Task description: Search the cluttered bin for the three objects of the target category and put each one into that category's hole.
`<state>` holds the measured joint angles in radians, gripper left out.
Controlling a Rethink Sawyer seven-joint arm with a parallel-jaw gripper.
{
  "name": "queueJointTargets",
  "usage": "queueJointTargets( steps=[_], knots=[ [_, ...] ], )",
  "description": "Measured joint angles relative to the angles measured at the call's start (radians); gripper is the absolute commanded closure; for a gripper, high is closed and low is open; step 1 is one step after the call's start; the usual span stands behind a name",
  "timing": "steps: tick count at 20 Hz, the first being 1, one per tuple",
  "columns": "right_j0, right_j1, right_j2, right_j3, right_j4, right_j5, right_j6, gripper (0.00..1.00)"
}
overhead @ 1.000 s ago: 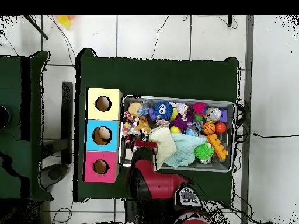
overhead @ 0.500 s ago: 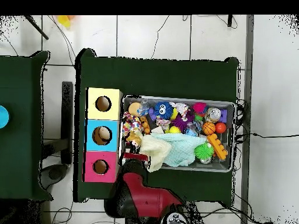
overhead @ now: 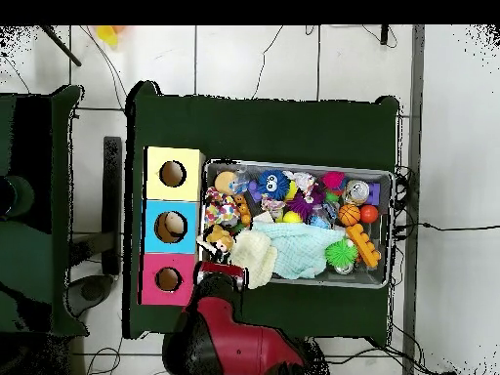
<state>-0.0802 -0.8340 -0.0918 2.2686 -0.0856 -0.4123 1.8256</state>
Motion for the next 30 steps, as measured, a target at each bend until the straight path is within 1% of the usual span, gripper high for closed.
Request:
queueJointTargets(
  steps=[5,17,30],
  knots=[
    [0.0,-0.016,0.0,0.001,0.0,0.0,0.0,1.0],
    [-0.001,-0.016,0.0,0.001,0.0,0.0,0.0,1.0],
    [0.0,0.022,0.002,0.012,0.0,0.0,0.0,1.0]
  ],
)
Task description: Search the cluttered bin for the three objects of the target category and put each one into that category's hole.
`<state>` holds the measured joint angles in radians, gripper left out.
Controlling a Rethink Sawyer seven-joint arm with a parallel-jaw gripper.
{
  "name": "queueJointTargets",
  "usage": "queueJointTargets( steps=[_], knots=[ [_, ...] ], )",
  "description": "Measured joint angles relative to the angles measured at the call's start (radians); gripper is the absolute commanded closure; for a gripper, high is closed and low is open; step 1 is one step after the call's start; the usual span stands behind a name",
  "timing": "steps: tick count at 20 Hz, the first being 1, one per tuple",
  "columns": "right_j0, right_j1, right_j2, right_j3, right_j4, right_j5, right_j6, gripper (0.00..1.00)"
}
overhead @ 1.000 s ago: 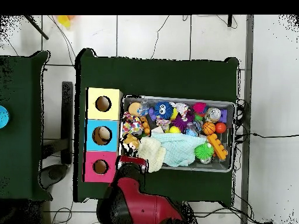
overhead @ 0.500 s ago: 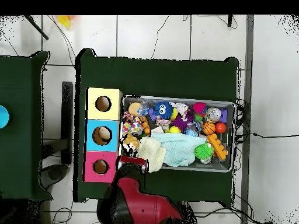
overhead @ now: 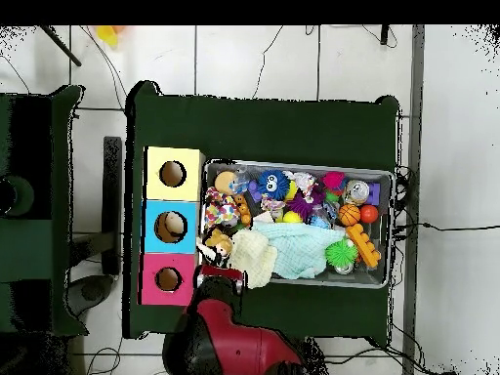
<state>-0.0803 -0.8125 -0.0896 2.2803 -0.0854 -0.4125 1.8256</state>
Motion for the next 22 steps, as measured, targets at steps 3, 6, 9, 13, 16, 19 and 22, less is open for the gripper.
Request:
queueJointTargets(
  steps=[3,6,9,13,16,19,22],
  knots=[
    [0.001,0.001,0.0,0.016,0.0,0.0,0.0,1.0],
    [0.004,0.001,0.001,0.029,0.0,0.0,0.0,1.0],
    [0.007,0.001,0.001,0.04,0.0,0.0,0.0,1.0],
    [0.008,0.007,0.001,0.052,0.0,-0.002,0.0,0.0],
    [0.008,0.014,0.001,0.053,0.0,-0.012,0.0,0.0],
    [0.005,0.023,0.002,0.053,0.0,-0.034,0.0,0.0],
    [0.0,0.031,0.003,0.053,0.0,-0.054,0.0,0.0]
  ],
)
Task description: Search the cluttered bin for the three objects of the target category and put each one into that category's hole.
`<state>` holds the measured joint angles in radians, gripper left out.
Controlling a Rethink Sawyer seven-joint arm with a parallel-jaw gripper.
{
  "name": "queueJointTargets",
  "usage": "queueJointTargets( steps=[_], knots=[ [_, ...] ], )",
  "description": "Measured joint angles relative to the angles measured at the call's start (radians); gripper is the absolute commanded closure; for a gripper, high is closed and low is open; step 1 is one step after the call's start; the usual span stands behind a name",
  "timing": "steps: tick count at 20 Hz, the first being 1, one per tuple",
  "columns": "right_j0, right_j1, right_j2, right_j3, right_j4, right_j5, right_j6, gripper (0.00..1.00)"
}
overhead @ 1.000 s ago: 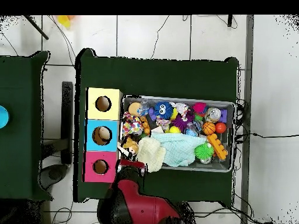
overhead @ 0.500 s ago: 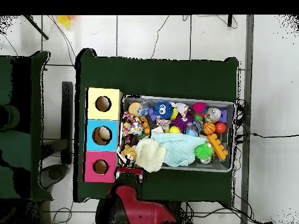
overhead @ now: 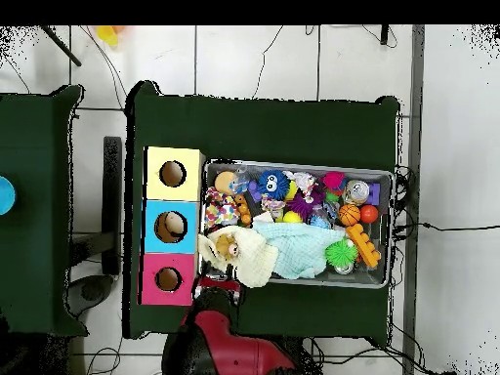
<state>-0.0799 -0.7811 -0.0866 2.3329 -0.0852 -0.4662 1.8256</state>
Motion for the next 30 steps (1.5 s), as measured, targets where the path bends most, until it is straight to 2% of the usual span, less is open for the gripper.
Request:
queueJointTargets(
  steps=[16,21,30],
  knots=[
    [-0.002,0.016,0.002,0.0,-0.001,-0.016,0.001,0.0],
    [-0.013,0.048,0.002,0.0,-0.005,-0.031,0.001,0.0],
    [-0.038,0.128,0.003,-0.005,-0.015,-0.113,0.001,0.0]
  ],
)
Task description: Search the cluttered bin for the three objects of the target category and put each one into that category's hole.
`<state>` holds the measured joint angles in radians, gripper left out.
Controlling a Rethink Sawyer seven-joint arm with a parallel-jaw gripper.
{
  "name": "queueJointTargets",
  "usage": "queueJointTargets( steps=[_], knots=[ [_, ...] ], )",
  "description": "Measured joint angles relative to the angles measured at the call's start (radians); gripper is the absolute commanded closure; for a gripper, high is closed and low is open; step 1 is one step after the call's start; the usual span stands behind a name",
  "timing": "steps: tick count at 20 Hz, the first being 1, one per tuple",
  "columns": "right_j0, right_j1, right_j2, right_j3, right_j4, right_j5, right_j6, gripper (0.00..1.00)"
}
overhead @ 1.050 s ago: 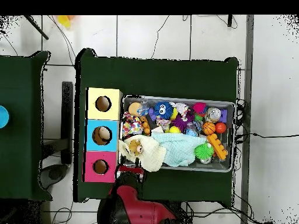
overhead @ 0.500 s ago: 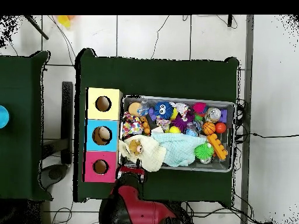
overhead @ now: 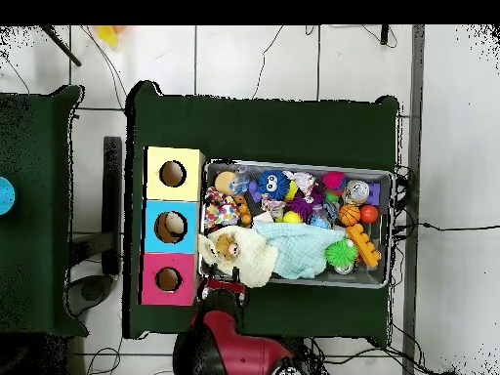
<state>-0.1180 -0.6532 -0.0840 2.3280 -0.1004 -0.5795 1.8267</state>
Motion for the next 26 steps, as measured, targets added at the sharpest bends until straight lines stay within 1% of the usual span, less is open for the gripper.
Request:
queueJointTargets(
  steps=[16,26],
  knots=[
    [-0.012,0.069,0.002,-0.023,0.0,-0.051,0.0,0.0],
    [-0.013,0.108,0.003,-0.053,-0.005,-0.109,0.0,0.0]
  ],
)
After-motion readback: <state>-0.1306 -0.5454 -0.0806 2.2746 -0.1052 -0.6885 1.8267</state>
